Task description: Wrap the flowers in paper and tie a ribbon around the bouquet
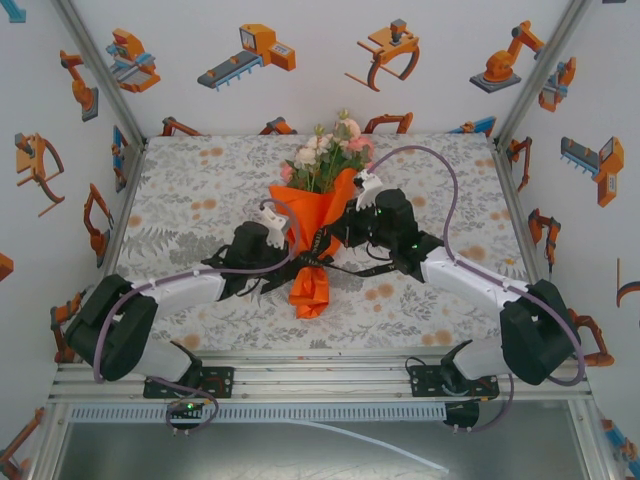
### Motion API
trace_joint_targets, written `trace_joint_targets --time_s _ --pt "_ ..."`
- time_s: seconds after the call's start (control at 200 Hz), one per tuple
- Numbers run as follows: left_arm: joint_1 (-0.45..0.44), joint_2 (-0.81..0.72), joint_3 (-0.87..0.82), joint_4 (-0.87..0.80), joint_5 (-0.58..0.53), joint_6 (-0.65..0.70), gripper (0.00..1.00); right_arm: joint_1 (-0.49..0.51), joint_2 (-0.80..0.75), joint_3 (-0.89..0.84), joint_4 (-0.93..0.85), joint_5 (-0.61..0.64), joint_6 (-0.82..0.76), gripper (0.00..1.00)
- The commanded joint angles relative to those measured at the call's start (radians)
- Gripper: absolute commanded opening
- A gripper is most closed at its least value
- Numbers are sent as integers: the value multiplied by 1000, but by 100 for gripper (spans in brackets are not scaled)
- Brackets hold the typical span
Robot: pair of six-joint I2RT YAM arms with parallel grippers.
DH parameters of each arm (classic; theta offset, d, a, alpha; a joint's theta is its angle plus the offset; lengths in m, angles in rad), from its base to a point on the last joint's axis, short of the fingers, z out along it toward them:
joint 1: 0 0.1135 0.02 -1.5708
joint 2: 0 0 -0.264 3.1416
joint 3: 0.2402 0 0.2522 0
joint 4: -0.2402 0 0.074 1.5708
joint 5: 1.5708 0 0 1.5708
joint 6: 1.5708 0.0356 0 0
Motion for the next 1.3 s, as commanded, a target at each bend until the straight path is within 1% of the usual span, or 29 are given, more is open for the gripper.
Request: trace_joint_targets --time_s 0.0,0.055,0.125,0.19,0.31,0.401,0.436,0.521,0.646,0.721,0.891,0.991,1.096,1.202,1.242,1.262,1.292 --pt "16 -62 17 -7 -2 -15 7 -11 -23 2 -34 61 -4 0" --pt "23 -99 17 -37 -21 -7 0 -17 -26 -5 -61 95 1 0" --pt "31 -148 18 -71 -42 0 0 -19 -29 -17 -96 142 -6 0" --pt "34 -181 17 -84 -38 5 0 -20 -18 -30 -130 178 -16 0" --pt "34 -179 23 -107 -25 17 0 -19 33 -54 -178 187 -27 0" --pt "34 -146 27 -107 -13 17 0 -18 61 -78 -156 138 -25 0" --pt "34 -130 28 -103 3 17 0 -19 64 -83 -137 104 -24 5" --pt "32 -91 41 -94 32 11 0 -19 66 -80 -99 42 -14 21" --pt "31 -59 58 -87 51 5 0 -21 73 -61 -99 38 26 35" --pt "30 -60 59 -85 49 4 0 -26 75 -69 -78 28 71 39" --pt "29 -65 58 -86 43 6 0 -56 103 -101 -35 31 162 43" --pt "30 -68 58 -88 46 4 0 -75 124 -112 12 1 214 47" --pt "29 -71 57 -85 45 4 0 -80 168 -87 25 -28 236 47" --pt "29 -68 60 -89 47 3 0 -80 227 -55 33 -74 241 45" --pt "30 -72 60 -88 47 3 0 -80 244 -49 44 -77 246 41" --pt "30 -73 60 -88 46 4 1 -80 250 -50 56 -82 250 37" --pt "29 -79 59 -88 43 1 3 -80 254 -52 79 -89 255 27"
